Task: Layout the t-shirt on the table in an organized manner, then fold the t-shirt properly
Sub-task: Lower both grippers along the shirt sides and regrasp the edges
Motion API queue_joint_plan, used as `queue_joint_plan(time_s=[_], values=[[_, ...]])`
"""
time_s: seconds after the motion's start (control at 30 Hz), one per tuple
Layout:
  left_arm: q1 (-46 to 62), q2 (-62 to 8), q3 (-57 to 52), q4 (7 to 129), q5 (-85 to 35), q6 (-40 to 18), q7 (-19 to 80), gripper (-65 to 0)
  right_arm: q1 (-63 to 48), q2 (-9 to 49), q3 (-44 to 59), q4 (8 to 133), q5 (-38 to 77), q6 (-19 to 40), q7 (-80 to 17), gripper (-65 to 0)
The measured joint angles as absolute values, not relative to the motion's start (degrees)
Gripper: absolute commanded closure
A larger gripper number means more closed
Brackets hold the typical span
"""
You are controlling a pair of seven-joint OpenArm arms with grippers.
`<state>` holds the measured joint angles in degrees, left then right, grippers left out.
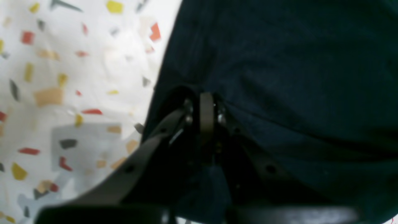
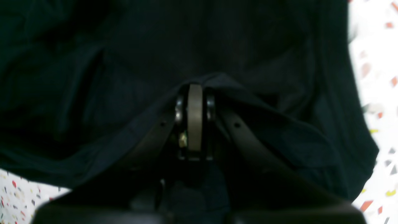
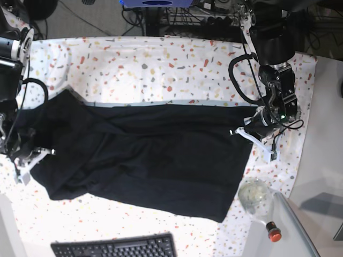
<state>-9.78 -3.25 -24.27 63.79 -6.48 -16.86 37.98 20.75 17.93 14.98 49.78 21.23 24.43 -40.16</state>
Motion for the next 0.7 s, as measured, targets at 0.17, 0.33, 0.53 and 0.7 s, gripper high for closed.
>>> queue_joint_plan(time_s=[0.17, 0.33, 0.53, 0.7], values=[[-11.14, -3.33, -24.27, 62.59, -6.48, -16.86, 38.02, 0.0, 20.75, 17.87, 14.98, 49.76, 21.26, 24.43, -40.25, 0.0], [-12.01, -3.25, -24.27, 62.89, -6.48, -16.88, 38.0, -17.6, 19.25, 17.78, 16.03, 53.54, 21.56, 24.43, -43.57, -17.9], [-10.15, -3.2, -24.56, 70.5, -7.31, -17.15, 37.95, -62.7, 11.38, 15.97, 23.0, 69.69, 21.41, 24.23, -44.38, -36.2], [-2.46, -3.53, -24.75, 81.28, -14.68, -17.32, 37.32, -63.7, 2.83, 12.62, 28.18, 85.65, 22.06, 24.21, -43.99, -36.3]])
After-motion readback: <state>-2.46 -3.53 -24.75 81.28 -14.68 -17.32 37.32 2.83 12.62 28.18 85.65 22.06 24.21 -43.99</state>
